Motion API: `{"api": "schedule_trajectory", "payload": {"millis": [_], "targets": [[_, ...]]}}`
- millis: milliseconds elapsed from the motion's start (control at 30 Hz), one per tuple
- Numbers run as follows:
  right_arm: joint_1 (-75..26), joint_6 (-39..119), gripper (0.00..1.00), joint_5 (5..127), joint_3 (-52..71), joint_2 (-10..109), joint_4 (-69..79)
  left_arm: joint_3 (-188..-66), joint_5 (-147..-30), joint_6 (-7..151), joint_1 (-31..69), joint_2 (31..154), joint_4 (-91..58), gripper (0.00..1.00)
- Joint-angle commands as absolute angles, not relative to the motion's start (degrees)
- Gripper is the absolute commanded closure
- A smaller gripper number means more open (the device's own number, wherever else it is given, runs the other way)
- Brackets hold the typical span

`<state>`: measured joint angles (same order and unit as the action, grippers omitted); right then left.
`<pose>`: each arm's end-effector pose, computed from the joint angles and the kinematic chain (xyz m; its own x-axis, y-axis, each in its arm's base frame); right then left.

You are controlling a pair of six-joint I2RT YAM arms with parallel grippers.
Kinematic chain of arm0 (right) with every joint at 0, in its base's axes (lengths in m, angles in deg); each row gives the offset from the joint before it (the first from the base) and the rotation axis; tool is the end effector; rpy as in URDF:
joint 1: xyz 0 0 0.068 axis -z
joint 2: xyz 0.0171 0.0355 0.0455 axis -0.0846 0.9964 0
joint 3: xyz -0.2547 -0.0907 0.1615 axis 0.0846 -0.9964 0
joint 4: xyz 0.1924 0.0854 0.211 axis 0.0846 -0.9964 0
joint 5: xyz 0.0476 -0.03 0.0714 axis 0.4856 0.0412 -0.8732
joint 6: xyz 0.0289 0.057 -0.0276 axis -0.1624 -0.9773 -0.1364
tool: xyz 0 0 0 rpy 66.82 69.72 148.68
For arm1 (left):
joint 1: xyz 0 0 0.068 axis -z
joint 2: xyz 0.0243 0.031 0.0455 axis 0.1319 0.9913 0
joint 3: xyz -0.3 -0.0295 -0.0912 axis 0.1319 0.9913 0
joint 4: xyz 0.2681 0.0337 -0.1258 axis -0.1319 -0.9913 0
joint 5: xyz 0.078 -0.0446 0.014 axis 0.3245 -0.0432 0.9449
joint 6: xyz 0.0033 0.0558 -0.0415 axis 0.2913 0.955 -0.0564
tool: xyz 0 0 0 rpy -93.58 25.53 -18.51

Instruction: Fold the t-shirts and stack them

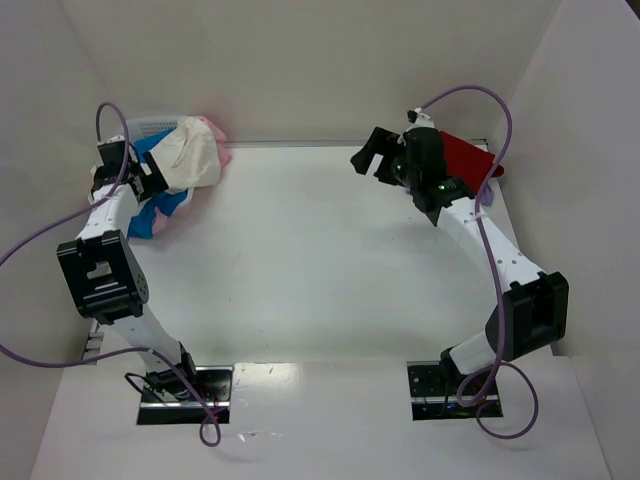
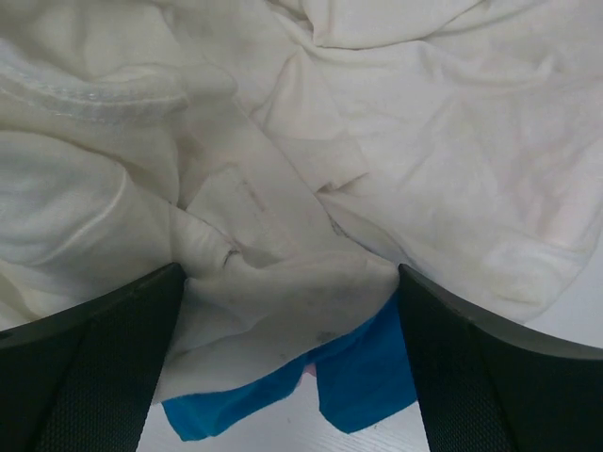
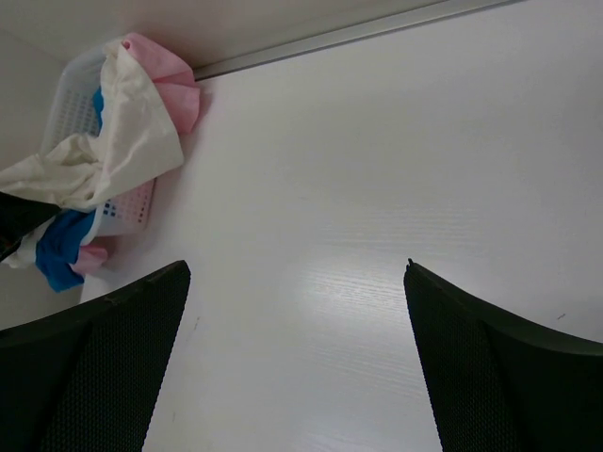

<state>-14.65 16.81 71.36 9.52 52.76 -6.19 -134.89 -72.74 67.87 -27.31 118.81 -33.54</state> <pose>0.3785 0.1365 0.3916 -0.4682 0.3663 -0.8041 -0.1564 0.8613 0.4834 0.4418 0.1661 0.2885 -0.4261 -0.4326 -0.7945 -0.5648 0.8133 -0.1399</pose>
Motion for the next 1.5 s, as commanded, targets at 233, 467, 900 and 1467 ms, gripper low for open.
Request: {"api": "schedule_trajectory", "payload": {"millis": [233,467,900,1467], "targets": [[-14.7,16.7,0.00,70.9,8.0,50.4,-6.1,-140.2,-69.0,65.5,-28.5,122.2,-33.8,0.00],[-14.7,16.5,0.00,70.2,7.7,52.0,-5.6,-137.6,-67.0,66.2,-28.5,120.1,-31.6,0.00],[-14.7,17.1,0.00,71.8,7.7,49.2,-7.5,-137.1,-71.9,68.2,-28.5,121.4,-30.8,0.00],[-14.7,16.0,0.00,71.4,5.2,47.1,-6.5,-138.4,-71.4,67.6,-28.5,122.1,-31.6,0.88]]}}
